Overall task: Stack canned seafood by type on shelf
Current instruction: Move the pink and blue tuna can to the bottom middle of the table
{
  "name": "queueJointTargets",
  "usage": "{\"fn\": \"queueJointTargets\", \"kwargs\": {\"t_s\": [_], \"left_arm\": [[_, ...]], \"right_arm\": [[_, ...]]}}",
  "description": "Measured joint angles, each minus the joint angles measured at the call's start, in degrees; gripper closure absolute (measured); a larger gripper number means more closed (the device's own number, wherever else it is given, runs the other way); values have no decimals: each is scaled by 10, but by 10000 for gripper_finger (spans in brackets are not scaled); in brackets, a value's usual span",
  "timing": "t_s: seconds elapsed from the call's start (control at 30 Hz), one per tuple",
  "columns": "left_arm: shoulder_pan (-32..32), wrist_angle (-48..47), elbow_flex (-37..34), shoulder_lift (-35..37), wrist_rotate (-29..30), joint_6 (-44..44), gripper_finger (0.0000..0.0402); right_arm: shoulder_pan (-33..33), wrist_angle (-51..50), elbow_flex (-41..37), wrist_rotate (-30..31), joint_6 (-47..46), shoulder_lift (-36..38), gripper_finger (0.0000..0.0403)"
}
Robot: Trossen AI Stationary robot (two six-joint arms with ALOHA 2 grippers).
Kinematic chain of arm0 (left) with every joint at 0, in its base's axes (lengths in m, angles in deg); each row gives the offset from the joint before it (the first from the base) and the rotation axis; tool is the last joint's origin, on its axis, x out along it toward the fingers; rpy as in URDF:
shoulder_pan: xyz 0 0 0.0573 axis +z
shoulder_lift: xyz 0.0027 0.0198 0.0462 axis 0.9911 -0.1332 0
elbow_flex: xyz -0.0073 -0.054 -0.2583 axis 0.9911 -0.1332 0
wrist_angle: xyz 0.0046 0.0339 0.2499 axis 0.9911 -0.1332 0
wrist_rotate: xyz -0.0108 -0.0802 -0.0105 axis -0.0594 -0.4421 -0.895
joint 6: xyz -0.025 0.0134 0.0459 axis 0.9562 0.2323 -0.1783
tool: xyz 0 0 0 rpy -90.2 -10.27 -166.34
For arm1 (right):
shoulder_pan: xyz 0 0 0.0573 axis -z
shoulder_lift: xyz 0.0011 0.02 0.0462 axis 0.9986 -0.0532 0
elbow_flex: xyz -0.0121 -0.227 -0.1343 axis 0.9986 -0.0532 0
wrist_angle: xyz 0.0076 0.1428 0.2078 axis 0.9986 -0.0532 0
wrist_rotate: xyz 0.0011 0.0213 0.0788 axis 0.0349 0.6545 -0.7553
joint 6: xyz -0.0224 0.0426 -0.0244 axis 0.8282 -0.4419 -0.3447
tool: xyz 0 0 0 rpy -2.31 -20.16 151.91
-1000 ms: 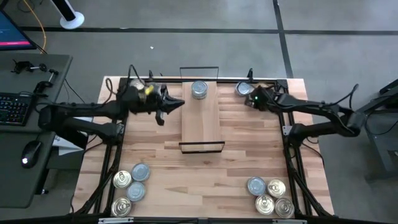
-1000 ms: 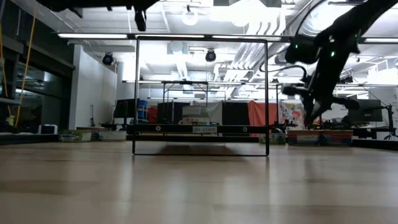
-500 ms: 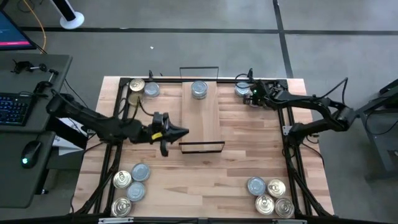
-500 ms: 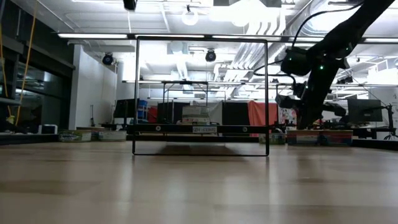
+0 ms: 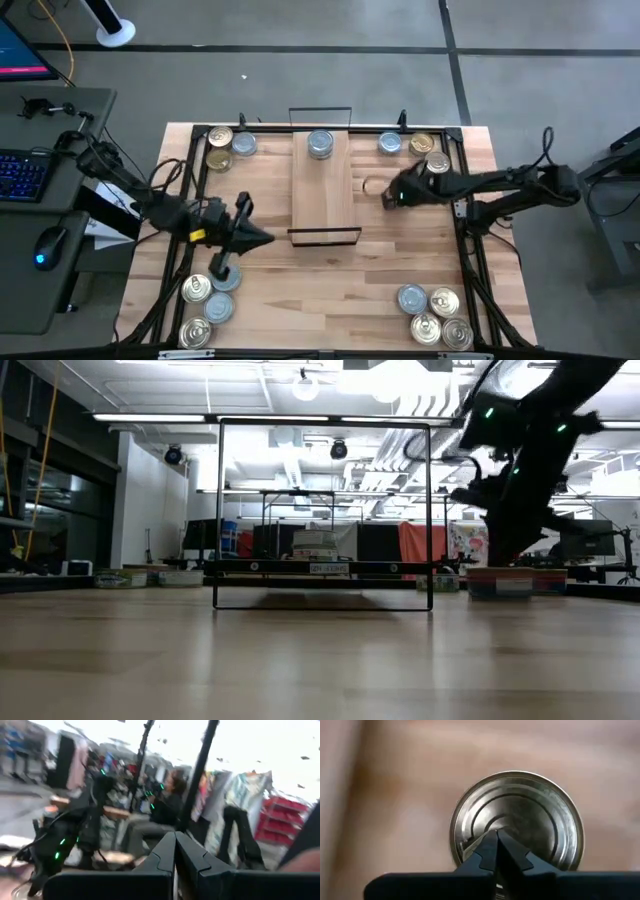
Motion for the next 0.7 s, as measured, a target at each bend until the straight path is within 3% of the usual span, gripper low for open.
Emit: {"fn": "queueJointTargets", "kwargs": {"t_s": [0.23, 0.37, 0.53, 0.7], "left_arm": [[-89, -89, 0, 15, 2, 26, 402], [-118, -102, 0, 6, 3, 32, 402], [-138, -103, 0, -11, 19, 59, 401], [-160, -114, 0, -48, 79, 98, 402]], "right_arm": [[-218, 45, 3, 0, -209, -7, 403], [-306, 39, 19, 13, -282, -16, 403], [-363, 46, 75, 5, -293, -89, 403], [-381, 76, 168, 5, -229, -205, 403]]}}
